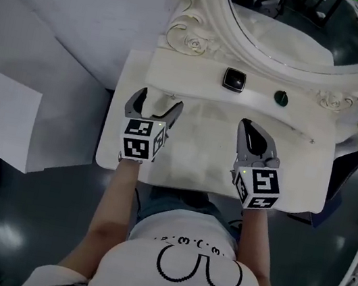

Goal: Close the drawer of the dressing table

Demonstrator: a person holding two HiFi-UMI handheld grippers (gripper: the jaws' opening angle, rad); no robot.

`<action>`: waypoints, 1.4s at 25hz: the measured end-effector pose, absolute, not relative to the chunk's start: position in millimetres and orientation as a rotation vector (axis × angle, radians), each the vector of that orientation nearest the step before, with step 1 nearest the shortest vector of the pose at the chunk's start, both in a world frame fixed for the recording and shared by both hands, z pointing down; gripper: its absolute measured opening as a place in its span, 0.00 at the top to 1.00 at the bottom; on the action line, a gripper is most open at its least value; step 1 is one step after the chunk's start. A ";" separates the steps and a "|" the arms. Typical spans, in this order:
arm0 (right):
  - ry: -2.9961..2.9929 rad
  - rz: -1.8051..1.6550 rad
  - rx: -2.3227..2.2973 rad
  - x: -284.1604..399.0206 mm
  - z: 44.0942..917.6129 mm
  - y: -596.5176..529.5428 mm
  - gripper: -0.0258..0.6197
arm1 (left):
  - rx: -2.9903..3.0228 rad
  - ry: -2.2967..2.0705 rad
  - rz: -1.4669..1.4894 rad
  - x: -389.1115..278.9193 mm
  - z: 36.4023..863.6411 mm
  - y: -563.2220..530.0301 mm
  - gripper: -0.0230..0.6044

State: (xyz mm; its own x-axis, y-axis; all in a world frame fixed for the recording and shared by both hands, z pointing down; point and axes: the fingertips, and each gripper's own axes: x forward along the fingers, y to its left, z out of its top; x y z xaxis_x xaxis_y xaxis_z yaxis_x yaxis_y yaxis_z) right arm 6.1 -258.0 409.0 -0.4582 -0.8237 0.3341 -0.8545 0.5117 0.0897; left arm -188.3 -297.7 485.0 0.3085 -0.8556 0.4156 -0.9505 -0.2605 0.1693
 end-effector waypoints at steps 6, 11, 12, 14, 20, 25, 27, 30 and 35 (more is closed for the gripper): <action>-2.472 0.069 1.409 -7.2 383.7 -258.2 0.96 | 2.316 -1.690 0.245 -210.7 432.7 -282.1 0.27; -2.511 0.012 1.452 -18.0 357.4 -257.6 0.96 | 2.468 -1.762 0.171 -227.3 381.1 -270.0 0.42; -2.518 0.000 1.465 -20.1 351.6 -257.0 0.96 | 2.490 -1.785 0.149 -231.5 369.9 -268.2 0.46; -2.530 -0.023 1.493 -24.6 339.3 -255.3 0.96 | 2.514 -1.855 0.127 -241.9 350.6 -265.7 0.66; -2.538 -0.098 1.554 -45.0 307.0 -245.3 0.96 | 2.551 -1.887 0.056 -263.1 319.8 -262.3 0.97; -2.573 -0.163 1.604 -59.0 276.1 -234.3 0.96 | 2.606 -1.878 0.016 -268.6 293.8 -259.6 0.97; -2.578 -0.198 1.622 -62.1 263.8 -229.9 0.96 | 2.620 -1.881 0.008 -270.8 284.0 -257.3 0.97; -2.594 -0.249 1.631 -66.8 247.9 -223.7 0.96 | 2.629 -1.901 -0.004 -275.4 270.6 -253.6 0.97; -2.596 -0.322 1.608 -75.6 233.7 -215.8 0.96 | 2.633 -1.931 -0.007 -281.6 255.7 -242.8 0.97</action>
